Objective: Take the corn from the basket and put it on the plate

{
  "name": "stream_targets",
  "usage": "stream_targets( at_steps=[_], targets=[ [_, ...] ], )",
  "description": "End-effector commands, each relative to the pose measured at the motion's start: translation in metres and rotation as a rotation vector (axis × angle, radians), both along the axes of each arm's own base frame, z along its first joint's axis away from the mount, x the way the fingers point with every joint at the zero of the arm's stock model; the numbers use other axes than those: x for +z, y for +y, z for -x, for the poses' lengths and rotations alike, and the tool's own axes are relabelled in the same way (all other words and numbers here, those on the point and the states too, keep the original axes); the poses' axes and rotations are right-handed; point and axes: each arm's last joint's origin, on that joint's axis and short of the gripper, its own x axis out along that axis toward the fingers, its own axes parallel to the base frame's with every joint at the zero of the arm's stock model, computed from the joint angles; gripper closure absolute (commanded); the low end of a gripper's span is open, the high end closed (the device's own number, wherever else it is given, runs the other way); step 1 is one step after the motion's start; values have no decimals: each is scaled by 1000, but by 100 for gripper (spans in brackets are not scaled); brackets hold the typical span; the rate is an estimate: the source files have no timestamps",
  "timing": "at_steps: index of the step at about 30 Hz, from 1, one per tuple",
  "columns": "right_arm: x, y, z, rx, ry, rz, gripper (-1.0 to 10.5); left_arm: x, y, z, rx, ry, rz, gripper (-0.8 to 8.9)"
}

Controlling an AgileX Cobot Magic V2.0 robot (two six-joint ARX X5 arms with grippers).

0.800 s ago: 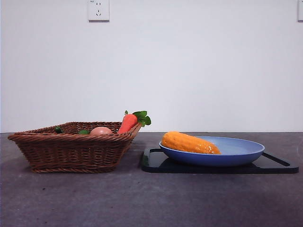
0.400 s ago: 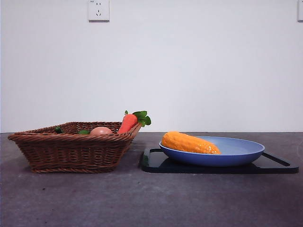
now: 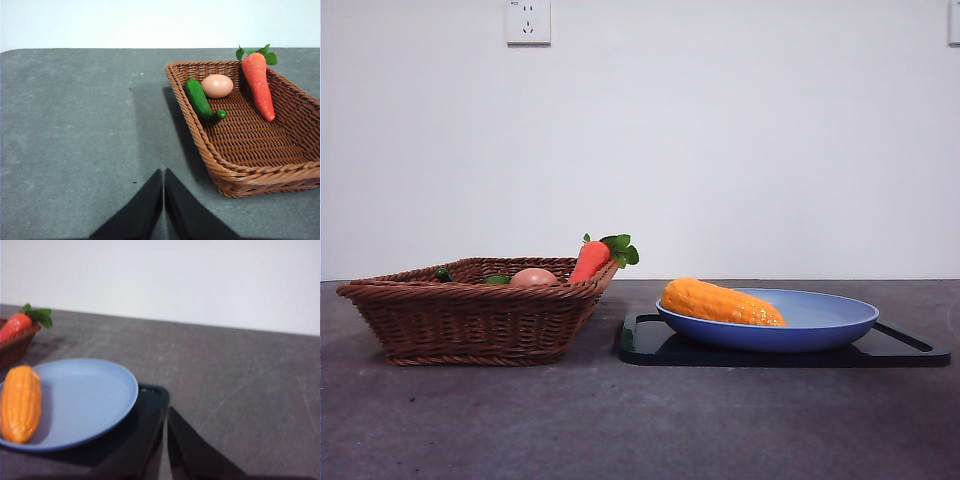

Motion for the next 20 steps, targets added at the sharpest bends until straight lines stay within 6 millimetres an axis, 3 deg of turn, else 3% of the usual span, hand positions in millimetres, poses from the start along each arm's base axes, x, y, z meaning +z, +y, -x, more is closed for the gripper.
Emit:
stream_targets(
  at_steps=[1,20],
  targets=[
    [-5,0,0,-4,34,-13,944,-8,0,0,0,61,9,806],
    [-11,0,1,-4,105,-13,944,-8,0,1,0,61,9,806]
  ],
)
